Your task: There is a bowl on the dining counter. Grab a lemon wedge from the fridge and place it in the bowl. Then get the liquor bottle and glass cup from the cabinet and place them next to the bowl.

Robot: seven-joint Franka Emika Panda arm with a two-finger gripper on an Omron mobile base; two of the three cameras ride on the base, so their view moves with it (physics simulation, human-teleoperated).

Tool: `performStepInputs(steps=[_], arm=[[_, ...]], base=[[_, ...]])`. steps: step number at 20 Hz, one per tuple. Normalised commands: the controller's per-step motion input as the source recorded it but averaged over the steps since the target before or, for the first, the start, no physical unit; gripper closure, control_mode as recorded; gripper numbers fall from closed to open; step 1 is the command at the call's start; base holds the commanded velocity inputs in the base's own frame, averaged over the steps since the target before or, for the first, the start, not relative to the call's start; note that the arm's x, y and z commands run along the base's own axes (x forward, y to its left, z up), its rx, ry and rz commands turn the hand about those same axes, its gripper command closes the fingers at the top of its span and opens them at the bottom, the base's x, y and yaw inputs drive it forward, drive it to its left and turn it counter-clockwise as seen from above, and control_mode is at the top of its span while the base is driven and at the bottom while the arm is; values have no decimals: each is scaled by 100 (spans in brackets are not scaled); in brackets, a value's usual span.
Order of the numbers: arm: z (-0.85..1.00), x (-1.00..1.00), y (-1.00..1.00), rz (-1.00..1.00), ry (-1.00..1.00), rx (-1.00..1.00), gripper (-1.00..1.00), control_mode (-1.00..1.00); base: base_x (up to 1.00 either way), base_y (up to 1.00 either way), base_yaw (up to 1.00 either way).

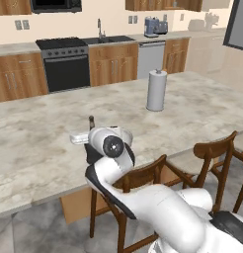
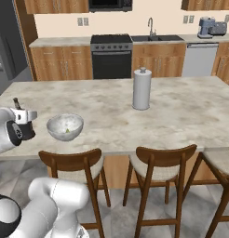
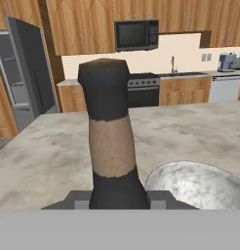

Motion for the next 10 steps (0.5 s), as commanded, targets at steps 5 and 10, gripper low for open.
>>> performStepInputs(steps=[5, 10], arm=[[-21, 41, 15, -3, 0, 0, 100, -100], [-11, 32, 11, -5, 0, 0, 100, -100]], base=[[0, 0, 0], [0, 0, 0]])
